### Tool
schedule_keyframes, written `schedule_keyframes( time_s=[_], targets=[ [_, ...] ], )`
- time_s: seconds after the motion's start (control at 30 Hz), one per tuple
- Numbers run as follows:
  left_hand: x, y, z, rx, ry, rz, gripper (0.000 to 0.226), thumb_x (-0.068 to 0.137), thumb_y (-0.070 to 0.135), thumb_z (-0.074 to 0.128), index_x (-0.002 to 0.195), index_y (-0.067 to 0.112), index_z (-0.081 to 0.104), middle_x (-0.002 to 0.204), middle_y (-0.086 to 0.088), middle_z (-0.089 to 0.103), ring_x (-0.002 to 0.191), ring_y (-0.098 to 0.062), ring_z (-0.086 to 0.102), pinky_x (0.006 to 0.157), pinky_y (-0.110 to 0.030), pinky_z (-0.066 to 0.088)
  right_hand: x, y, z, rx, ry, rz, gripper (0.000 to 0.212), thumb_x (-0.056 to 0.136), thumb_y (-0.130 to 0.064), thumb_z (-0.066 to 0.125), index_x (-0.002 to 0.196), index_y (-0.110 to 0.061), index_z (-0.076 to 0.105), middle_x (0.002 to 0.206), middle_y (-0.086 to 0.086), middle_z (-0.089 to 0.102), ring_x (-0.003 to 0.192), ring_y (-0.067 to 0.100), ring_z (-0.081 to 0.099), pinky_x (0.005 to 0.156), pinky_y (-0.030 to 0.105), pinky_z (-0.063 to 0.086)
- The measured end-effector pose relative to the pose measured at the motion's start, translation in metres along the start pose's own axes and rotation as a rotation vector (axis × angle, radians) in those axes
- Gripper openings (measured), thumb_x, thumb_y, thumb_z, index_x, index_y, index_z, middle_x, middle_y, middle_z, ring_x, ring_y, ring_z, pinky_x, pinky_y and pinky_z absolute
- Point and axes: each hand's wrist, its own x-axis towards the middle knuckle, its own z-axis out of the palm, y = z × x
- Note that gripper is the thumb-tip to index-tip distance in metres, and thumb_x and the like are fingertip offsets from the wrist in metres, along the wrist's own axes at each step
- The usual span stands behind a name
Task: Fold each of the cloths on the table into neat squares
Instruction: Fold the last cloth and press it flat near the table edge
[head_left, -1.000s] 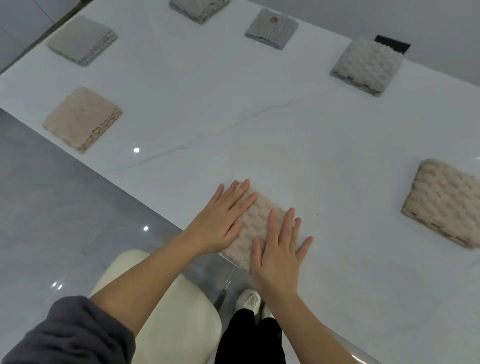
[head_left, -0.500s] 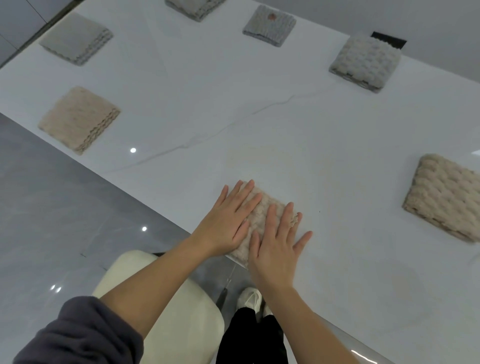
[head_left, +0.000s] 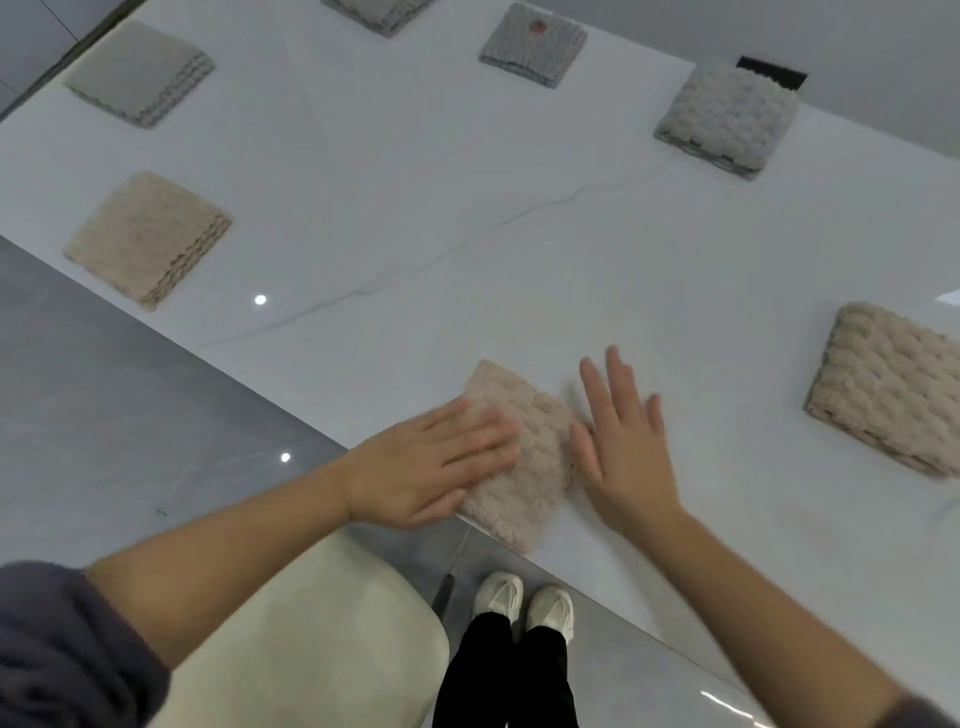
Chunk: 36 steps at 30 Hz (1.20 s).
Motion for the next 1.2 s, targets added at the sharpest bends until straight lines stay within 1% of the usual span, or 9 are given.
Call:
schedule_keyframes(
  time_s=[0.1,0.2,0.3,0.5,0.7,0.83,0.93,1.03,1.2],
  targets=[
    [0.005,0.005,0.007,0.092,-0.076,0.319,0.054,0.099,0.024,0.043,0.15,0.009,0.033,0.159,-0.008,0.026,0.148,-0.023,0.019,0.12,-0.046,0.018,0.036,0.013,-0.005,-0.105,-0.144,-0.454,0.056,0.102,-0.039,0.026,0.155,-0.03,0.014,0.164,-0.003,0.001,0.15,0.02,0.011,0.12,0.05,0.015],
    [0.024,0.006,0.018,0.123,-0.108,0.557,0.049,0.1,0.012,0.041,0.149,0.008,0.036,0.158,-0.007,0.029,0.147,-0.023,0.024,0.118,-0.046,0.022,0.065,0.014,0.003,-0.244,-0.289,-0.739,0.052,0.104,-0.04,0.021,0.155,-0.036,0.012,0.164,-0.006,-0.001,0.151,0.018,0.009,0.121,0.048,0.008],
    [0.037,0.001,0.028,0.146,-0.12,0.656,0.051,0.1,0.008,0.037,0.151,0.009,0.033,0.159,-0.005,0.027,0.147,-0.022,0.022,0.119,-0.044,0.019,0.084,0.014,0.006,-0.3,-0.362,-0.825,0.052,0.104,-0.04,0.02,0.155,-0.035,0.011,0.164,-0.007,-0.003,0.151,0.015,0.003,0.121,0.05,0.001],
    [0.048,-0.009,0.034,0.096,-0.114,0.662,0.045,0.101,0.007,0.041,0.146,0.005,0.041,0.155,-0.009,0.035,0.145,-0.023,0.03,0.12,-0.042,0.021,0.085,0.012,0.016,-0.306,-0.35,-0.924,0.052,0.105,-0.034,0.021,0.156,-0.023,0.02,0.164,-0.002,0.01,0.151,0.018,0.006,0.12,0.054,0.001],
    [0.05,-0.006,0.03,0.069,-0.102,0.632,0.045,0.1,0.008,0.042,0.146,0.005,0.041,0.155,-0.01,0.034,0.145,-0.023,0.029,0.12,-0.041,0.019,0.085,0.014,0.019,-0.325,-0.324,-0.894,0.052,0.105,-0.034,0.021,0.156,-0.024,0.019,0.164,-0.001,0.009,0.151,0.02,0.005,0.118,0.059,0.003],
    [0.03,-0.004,0.006,0.034,-0.034,0.363,0.054,0.096,0.015,0.048,0.147,0.002,0.037,0.156,-0.014,0.031,0.147,-0.027,0.023,0.12,-0.046,0.019,0.062,0.012,0.008,-0.302,-0.172,-0.65,0.056,0.103,-0.038,0.02,0.156,-0.02,0.019,0.164,0.001,0.009,0.151,0.021,0.006,0.119,0.055,0.001],
    [0.01,-0.005,-0.01,0.016,0.072,-0.036,0.057,0.094,0.019,0.041,0.146,-0.001,0.034,0.155,-0.018,0.031,0.147,-0.03,0.022,0.12,-0.047,0.017,0.024,-0.005,0.011,-0.254,0.054,-0.39,0.059,0.1,-0.033,0.026,0.151,-0.004,0.027,0.16,0.013,0.021,0.148,0.028,0.018,0.114,0.058,0.014],
    [0.015,0.01,-0.001,0.021,0.078,-0.444,0.063,0.097,0.028,0.031,0.151,-0.002,0.02,0.16,-0.017,0.015,0.15,-0.026,0.008,0.121,-0.045,0.01,-0.004,-0.032,0.037,-0.235,0.078,-0.2,0.062,0.097,-0.032,0.03,0.149,0.002,0.029,0.159,0.018,0.022,0.148,0.032,0.018,0.115,0.058,0.012],
    [0.028,0.022,0.025,0.075,-0.033,-0.623,0.063,0.097,0.032,0.023,0.152,0.001,0.016,0.161,-0.015,0.012,0.15,-0.025,0.008,0.118,-0.047,0.009,-0.015,-0.05,0.068,-0.252,0.043,-0.025,0.063,0.096,-0.032,0.029,0.148,0.004,0.03,0.158,0.019,0.021,0.148,0.033,0.016,0.115,0.059,0.014]
  ],
)
